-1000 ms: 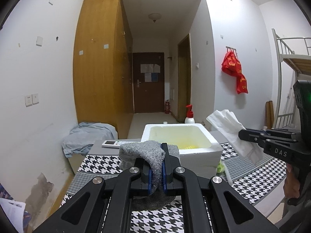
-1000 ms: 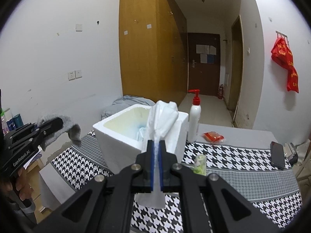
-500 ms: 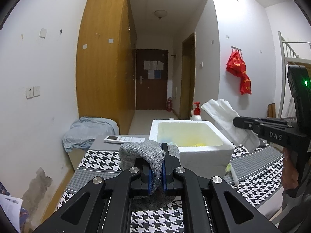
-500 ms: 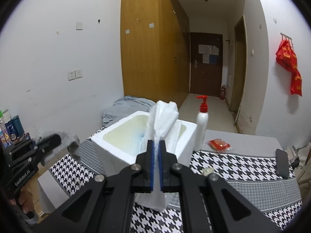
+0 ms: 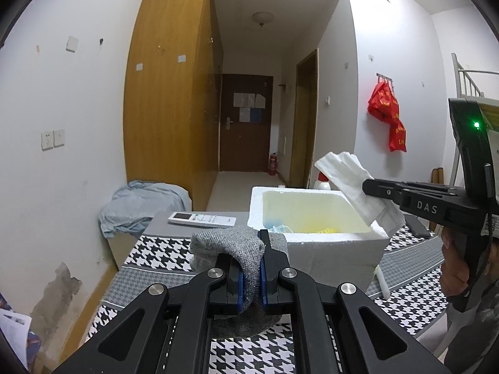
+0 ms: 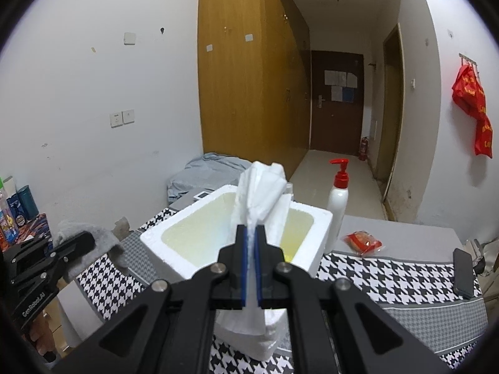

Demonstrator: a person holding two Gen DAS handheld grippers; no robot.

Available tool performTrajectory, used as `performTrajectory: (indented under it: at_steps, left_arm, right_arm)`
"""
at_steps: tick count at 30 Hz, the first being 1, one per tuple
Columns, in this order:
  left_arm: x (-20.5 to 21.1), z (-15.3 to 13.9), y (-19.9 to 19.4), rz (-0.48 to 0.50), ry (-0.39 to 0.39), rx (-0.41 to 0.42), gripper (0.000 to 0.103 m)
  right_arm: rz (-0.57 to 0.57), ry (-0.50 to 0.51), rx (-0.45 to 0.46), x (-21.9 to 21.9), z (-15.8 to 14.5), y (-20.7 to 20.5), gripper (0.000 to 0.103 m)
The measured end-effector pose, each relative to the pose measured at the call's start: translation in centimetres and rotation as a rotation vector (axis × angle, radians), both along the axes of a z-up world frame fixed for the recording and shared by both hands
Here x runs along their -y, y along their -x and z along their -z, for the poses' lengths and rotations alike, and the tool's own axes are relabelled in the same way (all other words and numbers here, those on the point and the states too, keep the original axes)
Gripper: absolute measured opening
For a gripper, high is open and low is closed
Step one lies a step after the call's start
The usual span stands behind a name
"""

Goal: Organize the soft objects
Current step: 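Open the right gripper to drop the tissues into the foam box, then move the left gripper with the grey sock over the box and open it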

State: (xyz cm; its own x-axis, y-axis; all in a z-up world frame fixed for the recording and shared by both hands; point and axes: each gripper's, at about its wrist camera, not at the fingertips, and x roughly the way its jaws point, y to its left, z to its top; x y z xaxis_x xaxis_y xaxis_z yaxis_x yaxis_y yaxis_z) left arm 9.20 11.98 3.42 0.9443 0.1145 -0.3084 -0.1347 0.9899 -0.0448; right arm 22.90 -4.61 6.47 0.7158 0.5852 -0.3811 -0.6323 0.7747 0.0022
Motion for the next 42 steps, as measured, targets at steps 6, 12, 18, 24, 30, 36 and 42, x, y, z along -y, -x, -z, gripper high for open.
performTrajectory:
  at_steps: [6, 12, 18, 24, 30, 36, 42]
  left_arm:
    - [-0.5, 0.4, -0.3, -0.005, 0.013, -0.01, 0.008]
    - [-1.1, 0.5, -0.8, -0.01, 0.033, -0.018, 0.008]
    - [-1.0, 0.3, -0.8, -0.017, 0.03, -0.014, 0.008]
    - [-0.9, 0.2, -0.6, -0.027, 0.025, -0.011, 0.008]
    - [-0.9, -0.2, -0.3, -0.045, 0.02, 0.001, 0.008]
    - [-1.0, -0.9, -0.4, -0.052, 0.008, 0.021, 0.008]
    - [-0.8, -1.8, -1.1, -0.048, -0.005, 0.036, 0.008]
  right_arm:
    - [0.015, 0.007, -0.012, -1.0, 0.1, -1.0, 0.006]
    - [0.028, 0.014, -0.026, -1.7, 0.4, -2.0, 0.006]
    - [0.04, 0.032, -0.048, -2.3, 0.9, -2.9, 0.007]
    - [0.048, 0.056, -0.083, -2.5, 1.3, -3.6, 0.016]
    - [0.046, -0.022, 0.006, -1.4, 0.5, -2.1, 0.086]
    - [0.028, -0.016, 0.039, -0.9, 0.3, -1.1, 0.087]
    - [0.028, -0.02, 0.038, 0.1, 0.5, -0.8, 0.087]
